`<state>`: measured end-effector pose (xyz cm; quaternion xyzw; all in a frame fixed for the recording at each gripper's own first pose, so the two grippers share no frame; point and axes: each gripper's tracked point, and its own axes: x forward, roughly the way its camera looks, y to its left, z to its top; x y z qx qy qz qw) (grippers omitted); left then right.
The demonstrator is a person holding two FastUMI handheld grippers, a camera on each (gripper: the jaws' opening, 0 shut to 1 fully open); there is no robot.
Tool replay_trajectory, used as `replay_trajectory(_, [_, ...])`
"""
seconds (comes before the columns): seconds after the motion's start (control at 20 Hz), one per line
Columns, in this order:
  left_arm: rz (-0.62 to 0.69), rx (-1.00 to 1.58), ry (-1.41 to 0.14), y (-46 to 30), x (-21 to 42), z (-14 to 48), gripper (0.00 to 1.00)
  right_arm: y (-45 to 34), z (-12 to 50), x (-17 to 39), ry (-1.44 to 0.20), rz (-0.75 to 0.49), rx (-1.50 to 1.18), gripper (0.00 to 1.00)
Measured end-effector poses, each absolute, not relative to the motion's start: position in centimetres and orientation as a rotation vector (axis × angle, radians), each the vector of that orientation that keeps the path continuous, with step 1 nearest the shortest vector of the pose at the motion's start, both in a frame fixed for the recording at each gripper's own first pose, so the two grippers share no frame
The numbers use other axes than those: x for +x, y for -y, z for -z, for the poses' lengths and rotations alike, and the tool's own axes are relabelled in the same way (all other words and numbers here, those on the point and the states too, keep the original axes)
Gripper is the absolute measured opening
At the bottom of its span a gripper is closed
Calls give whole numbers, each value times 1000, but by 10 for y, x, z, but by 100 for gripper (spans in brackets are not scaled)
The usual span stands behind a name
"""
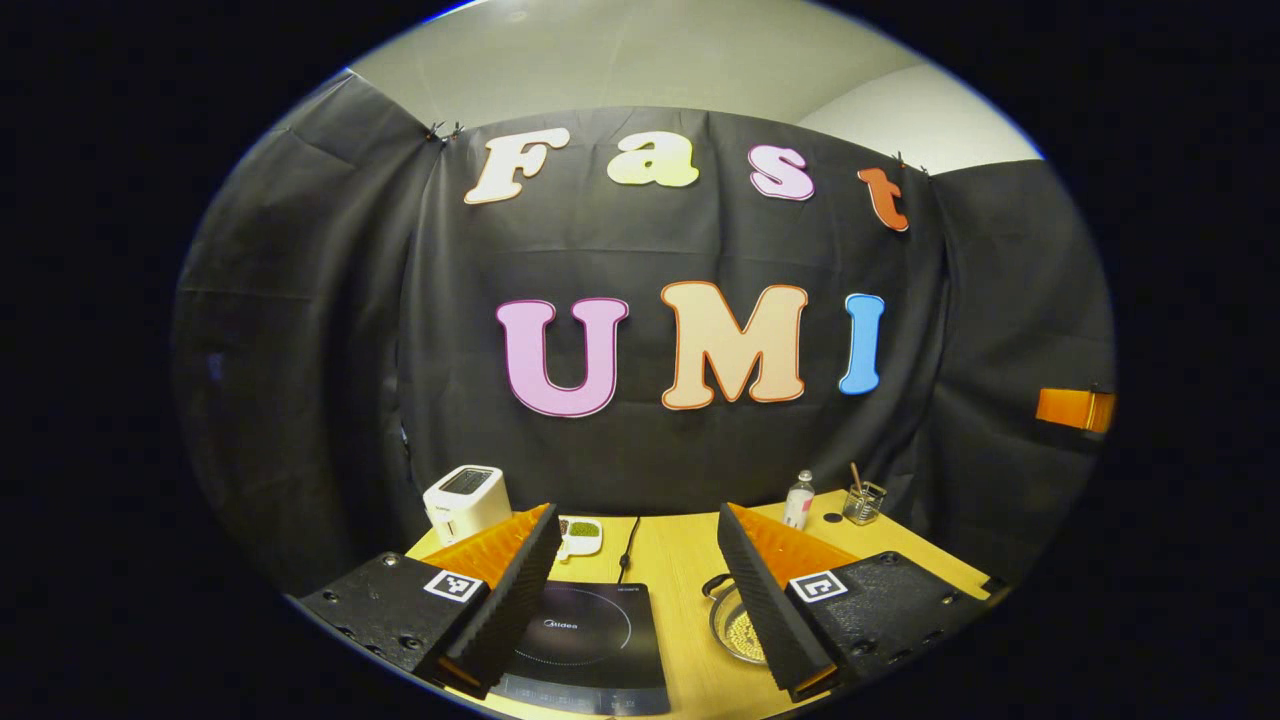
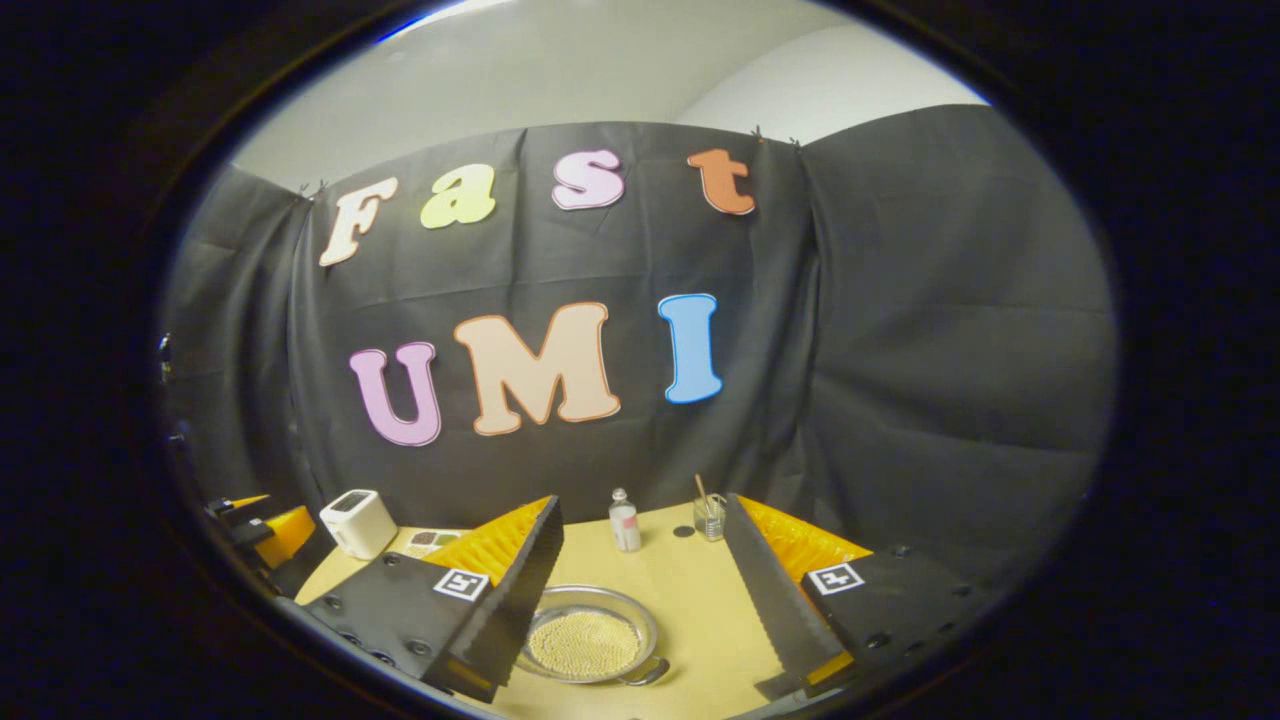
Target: First push the handle of the pot to place it horizontally, then grasp the pot with both hands and set it on the induction cooktop.
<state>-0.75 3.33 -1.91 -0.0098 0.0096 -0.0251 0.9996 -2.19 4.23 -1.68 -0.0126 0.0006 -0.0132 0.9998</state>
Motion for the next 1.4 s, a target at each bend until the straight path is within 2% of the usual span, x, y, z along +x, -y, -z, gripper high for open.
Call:
replay_trajectory(0.15, [76, -43, -28, -33, -10, 26, 96, -51, 24, -26, -11, 23, -34, 93])
replay_trajectory(0.25, [84, -50, -27, -33, -10, 27, 96, -59, 29, -33, -21, 14, -26, 74])
replay_trajectory(0.3, [88, -52, -26, -35, -12, 28, 92, -62, 32, -32, -32, 10, -22, 64])
replay_trajectory(0.4, [89, -54, -22, -38, -15, 31, 96, -68, 37, -32, -47, 0, -14, 48])
replay_trajectory(0.5, [81, -55, -21, -43, -18, 32, 92, -71, 38, -30, -47, 2, -25, 33])
replay_trajectory(0.55, [73, -53, -22, -47, -20, 33, 96, -71, 39, -32, -52, -3, -29, 25])
replay_trajectory(0.6, [62, -50, -22, -51, -21, 34, 96, -73, 45, -27, -69, -7, -31, 5])
replay_trajectory(0.7, [42, -45, -24, -59, -25, 37, 92, -80, 58, -21, -114, -20, -25, 0])
replay_trajectory(0.8, [30, -46, -31, -65, -26, 42, 96, -83, 76, -17, -173, -32, -8, 3])
replay_trajectory(0.9, [28, -42, -42, -69, -26, 46, 96, -91, 106, -16, -262, -52, 42, 0])
replay_trajectory(0.95, [26, -36, -47, -73, -25, 48, 92, -94, 123, -15, -315, -55, 69, 0])
replay_trajectory(1.0, [22, -29, -50, -77, -24, 50, 92, -96, 138, -16, -361, -55, 91, 3])
replay_trajectory(1.05, [20, -24, -59, -80, -23, 54, 96, -97, 158, -16, -418, -49, 115, 0])
replay_trajectory(1.15, [23, -19, -80, -85, -20, 63, 92, -99, 193, -20, -526, -30, 150, 4])
replay_trajectory(1.2, [24, -15, -90, -87, -18, 68, 96, -99, 210, -24, -581, -21, 165, 0])
replay_trajectory(1.3, [14, -6, -110, -93, -16, 74, 96, -99, 241, -31, -685, -6, 191, 0])
replay_trajectory(1.4, [1, -6, -128, -98, -12, 81, 96, -95, 269, -40, -786, 20, 203, 4])
